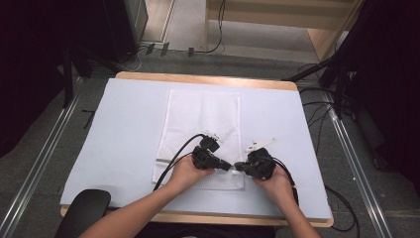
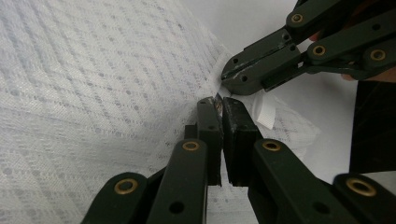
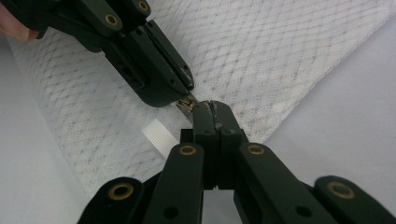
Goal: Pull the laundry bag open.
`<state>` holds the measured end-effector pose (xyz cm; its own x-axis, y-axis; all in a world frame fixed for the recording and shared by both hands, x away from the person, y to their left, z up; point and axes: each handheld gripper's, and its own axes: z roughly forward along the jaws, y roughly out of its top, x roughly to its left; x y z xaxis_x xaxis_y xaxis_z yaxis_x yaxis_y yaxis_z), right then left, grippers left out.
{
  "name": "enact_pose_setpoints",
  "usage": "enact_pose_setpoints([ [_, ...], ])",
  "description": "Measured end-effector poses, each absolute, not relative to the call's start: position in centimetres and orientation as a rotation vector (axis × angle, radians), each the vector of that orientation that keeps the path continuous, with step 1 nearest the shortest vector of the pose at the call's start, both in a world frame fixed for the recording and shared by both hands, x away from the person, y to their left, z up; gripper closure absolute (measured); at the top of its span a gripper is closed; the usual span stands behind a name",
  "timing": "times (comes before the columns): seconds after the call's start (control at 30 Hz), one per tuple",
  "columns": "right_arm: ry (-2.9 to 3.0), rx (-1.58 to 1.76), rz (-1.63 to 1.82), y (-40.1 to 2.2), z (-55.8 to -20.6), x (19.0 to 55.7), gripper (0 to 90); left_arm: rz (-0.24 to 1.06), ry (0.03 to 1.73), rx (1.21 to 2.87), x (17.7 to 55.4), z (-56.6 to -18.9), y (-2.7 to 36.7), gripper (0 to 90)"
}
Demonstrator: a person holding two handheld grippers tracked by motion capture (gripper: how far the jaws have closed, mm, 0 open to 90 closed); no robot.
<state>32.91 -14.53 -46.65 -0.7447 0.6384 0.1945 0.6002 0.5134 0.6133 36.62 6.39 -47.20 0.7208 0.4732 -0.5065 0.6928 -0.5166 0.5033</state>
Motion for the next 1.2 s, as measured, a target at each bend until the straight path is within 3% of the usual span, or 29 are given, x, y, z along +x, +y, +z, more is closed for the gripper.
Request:
enact_pose_setpoints([
  [0.4, 2.681, 1.039, 1.027, -14.3, -46.7, 32.8, 90.0, -0.507, 0.911, 2.215, 37.7, -47.0, 6.8, 88.2],
  [1.2, 2.675, 1.044, 1.058, -14.5, -46.8, 32.7, 90.0, -0.562, 0.937, 2.253, 38.4, -45.9, 9.1, 88.3],
])
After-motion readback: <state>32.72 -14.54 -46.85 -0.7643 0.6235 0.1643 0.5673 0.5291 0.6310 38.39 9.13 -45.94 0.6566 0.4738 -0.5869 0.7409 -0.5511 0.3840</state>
